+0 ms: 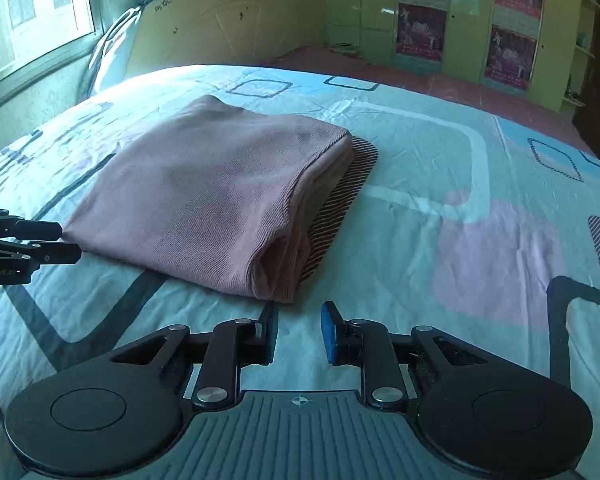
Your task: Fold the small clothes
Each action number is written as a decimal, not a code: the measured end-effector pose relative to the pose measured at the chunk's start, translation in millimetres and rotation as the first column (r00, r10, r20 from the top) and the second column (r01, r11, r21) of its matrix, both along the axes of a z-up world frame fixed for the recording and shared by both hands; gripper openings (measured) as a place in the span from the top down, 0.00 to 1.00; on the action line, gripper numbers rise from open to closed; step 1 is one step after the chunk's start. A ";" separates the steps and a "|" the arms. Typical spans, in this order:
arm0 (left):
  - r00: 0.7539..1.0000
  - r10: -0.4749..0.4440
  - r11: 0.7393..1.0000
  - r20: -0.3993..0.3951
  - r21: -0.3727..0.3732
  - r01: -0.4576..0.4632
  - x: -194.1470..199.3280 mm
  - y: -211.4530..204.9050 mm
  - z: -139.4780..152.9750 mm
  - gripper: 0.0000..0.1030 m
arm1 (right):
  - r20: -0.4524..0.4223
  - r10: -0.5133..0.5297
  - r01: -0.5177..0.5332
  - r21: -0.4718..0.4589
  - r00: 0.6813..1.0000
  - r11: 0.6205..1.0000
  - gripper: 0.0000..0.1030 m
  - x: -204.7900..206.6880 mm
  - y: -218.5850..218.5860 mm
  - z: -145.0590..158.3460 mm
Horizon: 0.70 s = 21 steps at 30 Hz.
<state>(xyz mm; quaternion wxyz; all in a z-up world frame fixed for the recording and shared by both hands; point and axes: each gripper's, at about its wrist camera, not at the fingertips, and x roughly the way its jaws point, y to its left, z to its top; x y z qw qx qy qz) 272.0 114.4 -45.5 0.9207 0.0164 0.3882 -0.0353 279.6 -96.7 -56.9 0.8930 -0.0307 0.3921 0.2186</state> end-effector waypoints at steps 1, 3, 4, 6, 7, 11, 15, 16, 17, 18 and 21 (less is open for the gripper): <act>1.000 0.002 1.000 0.006 0.000 -0.002 -5.6 -2.1 2.9 0.51 | 0.005 -0.004 0.004 0.008 1.000 1.000 0.78 -7.7 -1.4 4.4; 1.000 0.005 1.000 0.027 0.005 -0.005 -18.3 -7.2 10.3 0.45 | 0.017 -0.008 0.007 0.022 1.000 1.000 0.78 -22.6 -3.3 12.5; 0.999 0.005 1.000 0.041 0.008 -0.006 -24.7 -9.3 14.4 0.43 | 0.022 -0.011 0.010 0.026 1.000 1.000 0.77 -30.0 -4.2 16.8; 0.998 0.013 1.000 0.062 0.008 -0.013 -37.0 -14.2 22.7 0.40 | 0.028 -0.017 0.016 0.039 0.999 0.999 0.77 -42.6 -5.8 23.7; 0.997 0.022 1.000 0.076 0.002 -0.022 -43.4 -17.1 28.4 0.37 | 0.033 -0.024 0.022 0.046 0.999 0.999 0.77 -50.2 -6.7 27.5; 0.979 0.083 0.996 0.185 -0.002 -0.084 -77.3 -26.1 49.8 0.24 | 0.093 -0.068 0.060 0.088 0.993 0.994 0.12 -78.3 -12.9 41.9; 0.959 0.118 0.993 0.258 -0.001 -0.122 -111.6 -37.7 69.2 0.17 | 0.114 -0.081 0.070 0.102 0.990 0.992 0.00 -107.3 -12.5 55.8; 0.955 0.119 0.992 0.273 0.009 -0.127 -119.4 -41.6 74.0 0.17 | 0.122 -0.081 0.069 0.100 0.989 0.993 0.00 -113.5 -12.5 59.1; 0.952 0.110 0.993 0.284 0.011 -0.118 -127.7 -44.4 78.8 0.17 | 0.134 -0.078 0.066 0.096 0.988 0.993 0.00 -124.0 -11.6 63.0; 0.950 0.102 0.994 0.296 0.009 -0.109 -136.0 -46.3 83.5 0.17 | 0.142 -0.075 0.062 0.092 0.987 0.994 0.00 -131.5 -10.6 65.7; 0.935 0.090 0.995 0.344 0.012 -0.100 -160.4 -51.5 95.1 0.22 | 0.165 -0.065 0.051 0.086 0.984 0.995 0.00 -156.5 -10.5 72.8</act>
